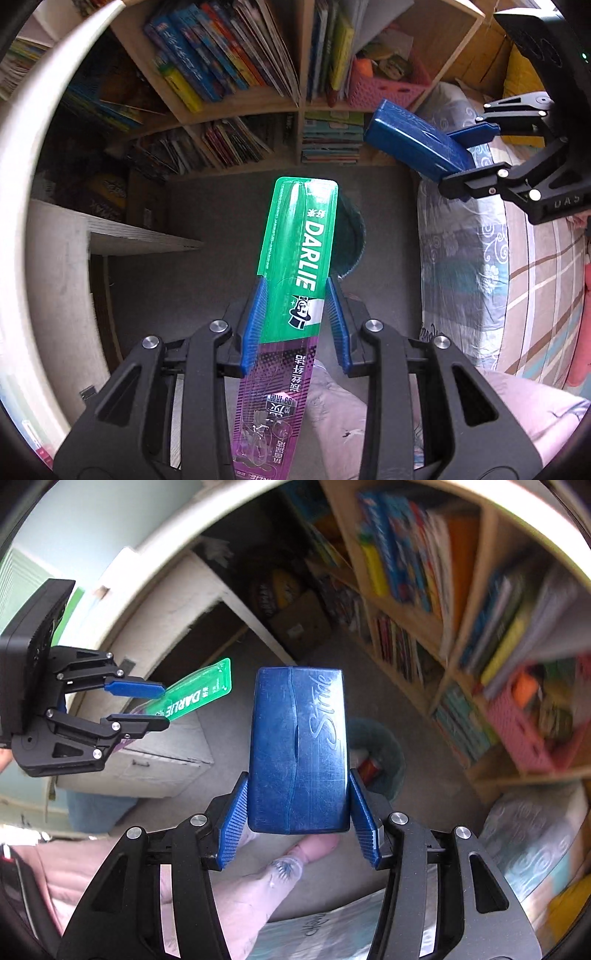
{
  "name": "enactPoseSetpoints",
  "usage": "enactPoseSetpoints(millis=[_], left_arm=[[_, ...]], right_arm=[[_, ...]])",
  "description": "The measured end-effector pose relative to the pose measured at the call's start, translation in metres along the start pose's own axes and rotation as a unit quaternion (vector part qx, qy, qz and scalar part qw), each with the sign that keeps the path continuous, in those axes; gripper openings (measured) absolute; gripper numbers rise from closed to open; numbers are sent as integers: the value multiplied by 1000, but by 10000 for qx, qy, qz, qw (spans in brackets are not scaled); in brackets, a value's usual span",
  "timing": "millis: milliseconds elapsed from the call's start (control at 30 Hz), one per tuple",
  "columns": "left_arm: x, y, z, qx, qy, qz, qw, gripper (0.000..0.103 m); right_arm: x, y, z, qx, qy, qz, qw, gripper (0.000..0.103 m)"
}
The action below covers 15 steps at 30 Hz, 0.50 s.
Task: Collect trash
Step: 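Carry the toothbrush pack and sponge over the teal wastebasket with both tools, then open both tools to drop the toothbrush pack and sponge into the wastebasket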
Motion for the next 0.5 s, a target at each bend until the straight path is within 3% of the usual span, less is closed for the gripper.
enactPoseSetpoints(millis=[500], left_arm=[[-141,-6,15,-404,239,-821,9955,30]], right_arm=[[-102,73,69,-1479,-90,-191,9888,52]])
Point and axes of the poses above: each gripper's, at about its wrist camera, not at the fingertips, and x roughly against the way its jaws point, z to its right, y to its underside, the point moved 1 cm from there along -x, roughly the way its jaws point, and after that the axes turned 9 degrees about z, right-handed, at the moved point
